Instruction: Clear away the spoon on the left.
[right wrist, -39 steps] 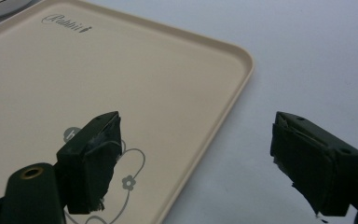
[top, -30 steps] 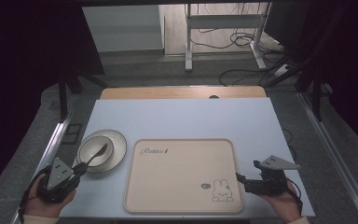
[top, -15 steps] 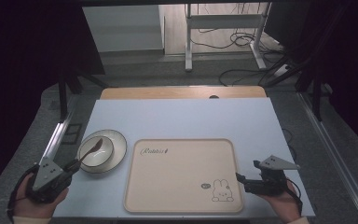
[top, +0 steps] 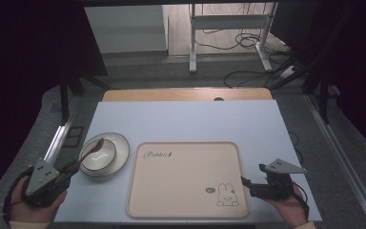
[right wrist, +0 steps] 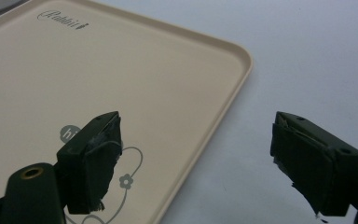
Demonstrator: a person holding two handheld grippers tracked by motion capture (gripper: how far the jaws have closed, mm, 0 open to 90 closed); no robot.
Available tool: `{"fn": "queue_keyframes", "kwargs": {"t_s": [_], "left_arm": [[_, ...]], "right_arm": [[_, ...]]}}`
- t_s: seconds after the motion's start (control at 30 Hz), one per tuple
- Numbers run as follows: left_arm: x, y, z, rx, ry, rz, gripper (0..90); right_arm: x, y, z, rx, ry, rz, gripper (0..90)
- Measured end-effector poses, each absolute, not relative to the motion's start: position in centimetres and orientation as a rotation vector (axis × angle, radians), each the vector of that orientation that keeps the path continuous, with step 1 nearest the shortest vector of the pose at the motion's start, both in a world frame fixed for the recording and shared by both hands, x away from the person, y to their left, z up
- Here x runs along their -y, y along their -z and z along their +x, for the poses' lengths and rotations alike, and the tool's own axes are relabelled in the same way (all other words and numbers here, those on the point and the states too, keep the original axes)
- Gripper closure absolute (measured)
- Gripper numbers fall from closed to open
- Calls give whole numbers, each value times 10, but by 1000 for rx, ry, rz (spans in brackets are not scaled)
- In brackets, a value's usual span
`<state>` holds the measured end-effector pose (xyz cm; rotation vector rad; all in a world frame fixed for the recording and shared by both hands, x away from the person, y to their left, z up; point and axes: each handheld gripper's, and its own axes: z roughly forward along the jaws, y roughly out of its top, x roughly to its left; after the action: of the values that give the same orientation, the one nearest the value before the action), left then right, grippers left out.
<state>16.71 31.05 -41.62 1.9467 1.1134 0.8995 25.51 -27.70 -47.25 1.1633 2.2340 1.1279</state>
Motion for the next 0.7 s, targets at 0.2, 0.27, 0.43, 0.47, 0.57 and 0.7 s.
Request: {"fn": "queue_keyframes", "kwargs": {"t_s": [0.2, 0.27, 0.43, 0.47, 0.57, 0.7], "left_arm": [[-308, 408, 168, -1097, -885, 1920, 844], [-307, 406, 169, -1091, -888, 1914, 844], [-303, 402, 171, -1079, -878, 1896, 844], [-302, 402, 171, -1073, -863, 1889, 844], [-297, 401, 173, -1056, -857, 1893, 844], [-290, 397, 176, -1032, -856, 1892, 844]], "right_arm": [[278, 472, 255, -2229, -1127, 1164, 166], [278, 472, 255, -2229, -1127, 1164, 166], [278, 472, 255, -2231, -1126, 1161, 166], [278, 472, 255, -2231, -1125, 1161, 166], [278, 472, 255, -2231, -1126, 1161, 166], [277, 473, 255, -2235, -1125, 1161, 166]]}}
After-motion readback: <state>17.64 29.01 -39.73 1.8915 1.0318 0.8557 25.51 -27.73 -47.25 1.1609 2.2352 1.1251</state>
